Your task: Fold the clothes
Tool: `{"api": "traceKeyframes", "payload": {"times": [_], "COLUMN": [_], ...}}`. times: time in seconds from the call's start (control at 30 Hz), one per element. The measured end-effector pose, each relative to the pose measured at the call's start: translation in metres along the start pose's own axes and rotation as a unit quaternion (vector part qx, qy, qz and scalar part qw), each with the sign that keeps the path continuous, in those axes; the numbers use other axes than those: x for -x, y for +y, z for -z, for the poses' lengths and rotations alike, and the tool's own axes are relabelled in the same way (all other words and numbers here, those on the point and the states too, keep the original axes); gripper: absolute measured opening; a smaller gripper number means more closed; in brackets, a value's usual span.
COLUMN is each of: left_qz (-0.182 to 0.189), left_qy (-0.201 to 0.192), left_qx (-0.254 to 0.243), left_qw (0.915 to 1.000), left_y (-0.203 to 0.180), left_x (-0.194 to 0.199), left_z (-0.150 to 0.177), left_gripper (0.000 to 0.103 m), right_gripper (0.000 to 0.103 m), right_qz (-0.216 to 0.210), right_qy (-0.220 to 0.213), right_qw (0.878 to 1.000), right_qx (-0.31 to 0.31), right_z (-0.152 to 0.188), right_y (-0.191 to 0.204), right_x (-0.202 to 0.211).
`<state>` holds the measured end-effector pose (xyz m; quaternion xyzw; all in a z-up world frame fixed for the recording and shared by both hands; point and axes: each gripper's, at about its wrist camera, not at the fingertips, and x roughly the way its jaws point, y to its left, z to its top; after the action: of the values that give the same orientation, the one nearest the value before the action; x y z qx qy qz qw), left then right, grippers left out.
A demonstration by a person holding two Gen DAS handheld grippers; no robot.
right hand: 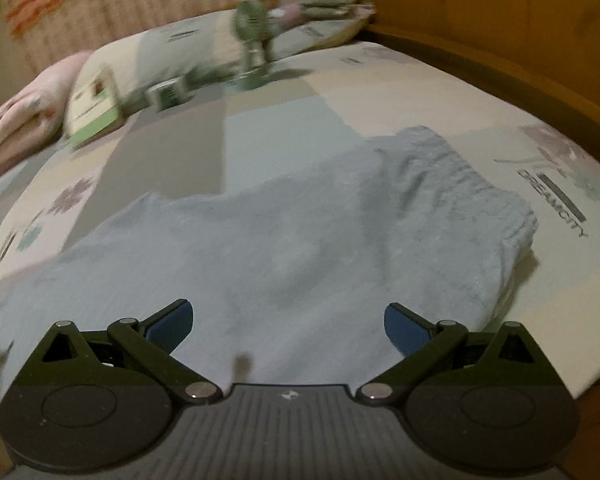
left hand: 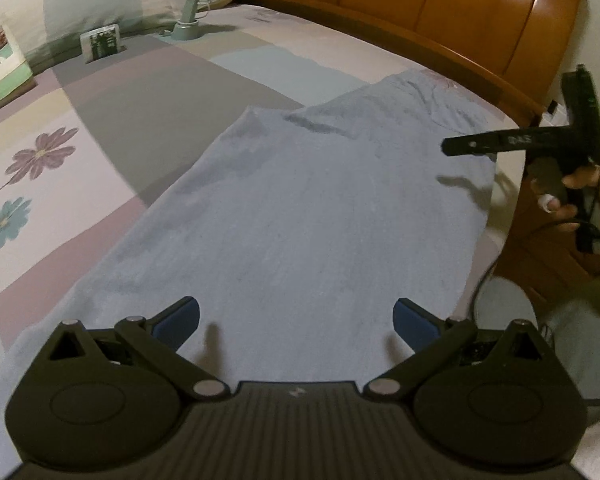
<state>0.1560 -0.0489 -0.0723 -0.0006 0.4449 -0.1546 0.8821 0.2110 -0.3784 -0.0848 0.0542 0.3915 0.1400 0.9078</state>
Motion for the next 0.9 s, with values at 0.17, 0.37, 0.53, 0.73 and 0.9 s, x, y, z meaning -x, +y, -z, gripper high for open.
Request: {"api": "traceKeyframes", "payload": {"times": [0.17,0.37,0.53,0.73,0.9], "left_qz": [-0.032,-0.022,-0.017,-0.006,-0.005], "left_qy": [0.032,0.026,0.027,0.036,0.041], "left_qx": [0.009,0.020,-0.001,-0.021,-0.022], "left_qw": [0.9989,0.9992,0.9995,0.9991,0.9989], "left_y": [-0.004,-0.004,-0.023,-0.046,-0.055], "left_x": [-0.028,-0.033,-0.044,-0.059,-0.065], "left_z": [-0.010,-0.030,-0.049,-0.061,-0.065], "left_gripper": [0.102,0.102,0.102,0.102,0.102], "right_gripper": [0.103,0.103,0.103,0.103,0.103], "right_qz": [-0.041,-0.104,-0.120,-0.169,-0.192], "right_qy": [-0.022,-0.059,-0.044,-0.049,-0.058], "right_qw": [0.997,0.970,0.935,0.917,0.910], "right_qx": [-0.070,-0.211,-0.330,-0.359,-0.364], "right_z": [-0.010,0.002,0.019,0.015,-0.001], "right_y": [-0.040,-0.109,-0.158,-0.171,-0.182], "right_x": [0.002,0.041,0.025,0.003,-0.016]}}
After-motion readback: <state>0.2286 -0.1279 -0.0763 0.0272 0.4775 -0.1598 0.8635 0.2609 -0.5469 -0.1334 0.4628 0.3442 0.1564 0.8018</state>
